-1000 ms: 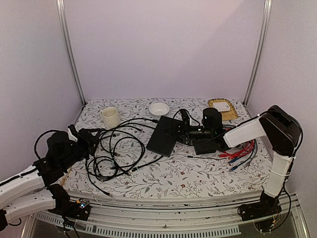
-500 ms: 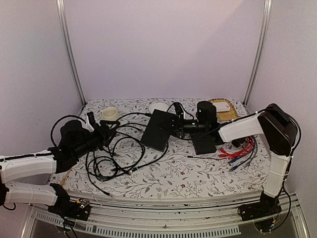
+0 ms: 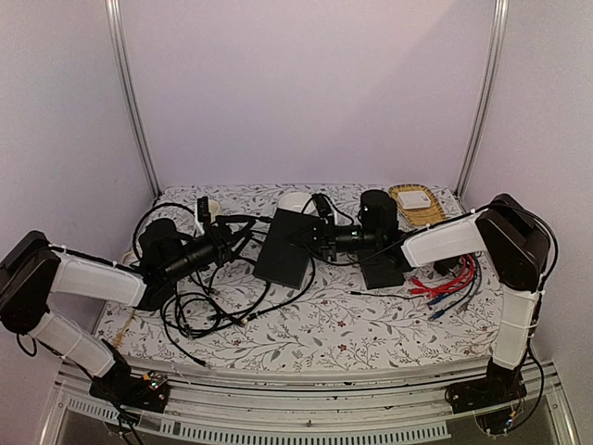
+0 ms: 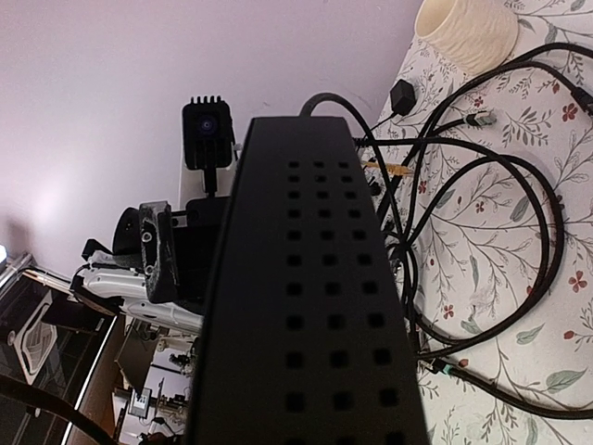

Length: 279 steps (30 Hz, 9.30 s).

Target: Pull the plug from the switch port

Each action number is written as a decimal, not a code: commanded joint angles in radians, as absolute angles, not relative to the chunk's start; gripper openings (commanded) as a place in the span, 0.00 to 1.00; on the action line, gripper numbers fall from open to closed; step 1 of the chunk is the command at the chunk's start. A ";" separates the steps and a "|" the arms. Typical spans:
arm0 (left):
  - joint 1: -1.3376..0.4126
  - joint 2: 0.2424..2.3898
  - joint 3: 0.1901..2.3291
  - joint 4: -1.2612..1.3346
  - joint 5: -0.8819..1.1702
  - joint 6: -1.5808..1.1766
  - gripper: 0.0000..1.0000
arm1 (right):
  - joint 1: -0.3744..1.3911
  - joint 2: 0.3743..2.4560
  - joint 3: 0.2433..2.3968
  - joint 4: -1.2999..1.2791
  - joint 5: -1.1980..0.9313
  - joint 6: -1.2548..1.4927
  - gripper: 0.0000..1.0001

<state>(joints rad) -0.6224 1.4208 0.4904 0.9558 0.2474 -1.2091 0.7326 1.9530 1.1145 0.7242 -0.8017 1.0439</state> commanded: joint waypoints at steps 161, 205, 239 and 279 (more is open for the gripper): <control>-0.546 1.389 0.402 0.971 -0.035 -1.131 0.00 | 0.656 1.871 0.975 0.713 -0.919 1.058 0.02; -0.555 1.113 0.418 0.297 0.004 -1.064 0.67 | 0.492 2.131 1.148 0.158 -0.959 0.799 0.02; -0.645 1.170 0.419 0.399 0.109 -1.010 0.68 | 0.676 2.519 1.642 -0.134 -0.908 0.795 0.02; -0.582 1.143 0.386 0.414 0.201 -1.018 0.70 | 0.716 2.501 1.741 -0.214 -0.710 0.877 1.00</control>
<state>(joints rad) -0.5968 1.1683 0.3897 0.3988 0.1829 -1.0222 0.7219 2.4889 1.7927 -0.0338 -0.9127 0.9028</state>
